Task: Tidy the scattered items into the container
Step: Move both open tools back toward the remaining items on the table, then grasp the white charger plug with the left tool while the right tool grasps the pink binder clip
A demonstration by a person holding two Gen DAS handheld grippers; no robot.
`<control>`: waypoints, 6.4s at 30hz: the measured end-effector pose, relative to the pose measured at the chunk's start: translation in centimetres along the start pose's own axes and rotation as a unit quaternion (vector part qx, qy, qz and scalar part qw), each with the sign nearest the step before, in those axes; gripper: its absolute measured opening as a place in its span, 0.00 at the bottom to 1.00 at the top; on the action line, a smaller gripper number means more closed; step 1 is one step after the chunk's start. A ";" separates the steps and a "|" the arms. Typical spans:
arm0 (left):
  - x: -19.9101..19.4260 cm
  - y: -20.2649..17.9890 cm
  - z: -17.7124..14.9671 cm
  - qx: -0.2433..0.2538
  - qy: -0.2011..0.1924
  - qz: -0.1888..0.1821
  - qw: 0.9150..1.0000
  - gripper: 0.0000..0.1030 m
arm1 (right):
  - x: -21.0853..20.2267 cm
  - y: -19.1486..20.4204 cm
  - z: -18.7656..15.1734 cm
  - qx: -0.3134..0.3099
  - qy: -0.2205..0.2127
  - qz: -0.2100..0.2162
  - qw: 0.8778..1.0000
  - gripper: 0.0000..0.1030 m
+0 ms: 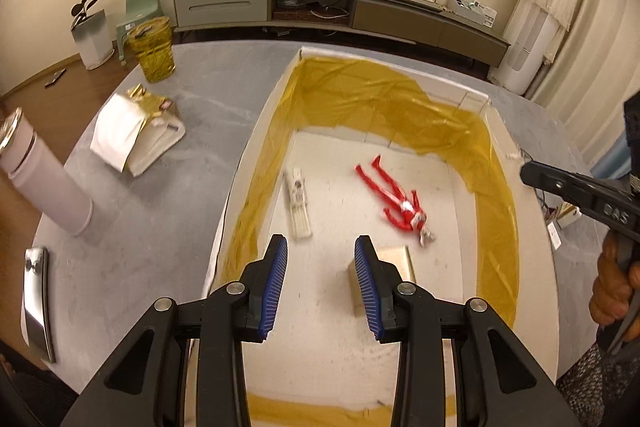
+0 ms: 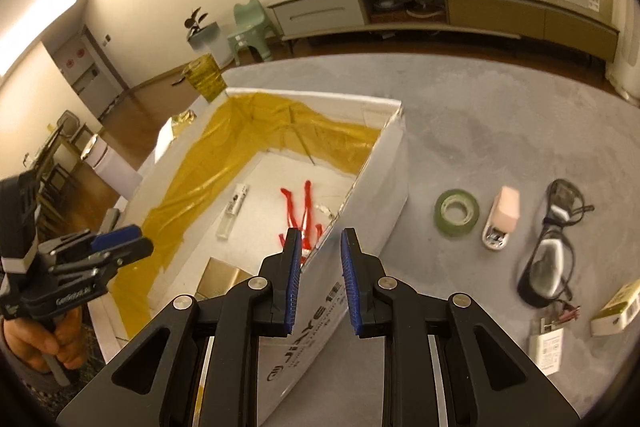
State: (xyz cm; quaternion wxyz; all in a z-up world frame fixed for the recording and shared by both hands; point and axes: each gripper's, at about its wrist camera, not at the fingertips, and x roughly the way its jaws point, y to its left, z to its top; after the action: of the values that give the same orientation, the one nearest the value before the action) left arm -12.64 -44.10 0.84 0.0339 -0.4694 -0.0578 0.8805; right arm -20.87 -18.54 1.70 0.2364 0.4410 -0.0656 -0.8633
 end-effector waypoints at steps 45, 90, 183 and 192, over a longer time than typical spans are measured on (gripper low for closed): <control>-5.0 -14.3 -5.2 0.036 -0.028 -0.041 0.998 0.38 | -8.1 -1.9 -7.7 0.043 -0.031 0.090 0.995 0.25; -6.8 -27.0 -7.7 0.103 -0.074 -0.038 0.991 0.40 | -19.0 -9.4 -14.8 0.103 -0.117 0.100 0.983 0.25; 14.6 -30.7 -2.5 0.139 0.020 -0.145 0.979 0.47 | -4.5 -23.0 -10.2 0.128 -0.028 0.028 0.991 0.16; 13.7 -30.6 -2.8 0.151 0.017 -0.137 0.979 0.47 | -4.2 -22.9 -9.8 0.116 -0.039 0.010 0.992 0.40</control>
State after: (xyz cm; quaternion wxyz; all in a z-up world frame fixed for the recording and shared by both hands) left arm -17.82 -12.03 -7.90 0.2261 -0.4616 0.0125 0.8577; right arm -19.02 4.48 -8.44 0.1895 0.4309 -0.1789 -0.8639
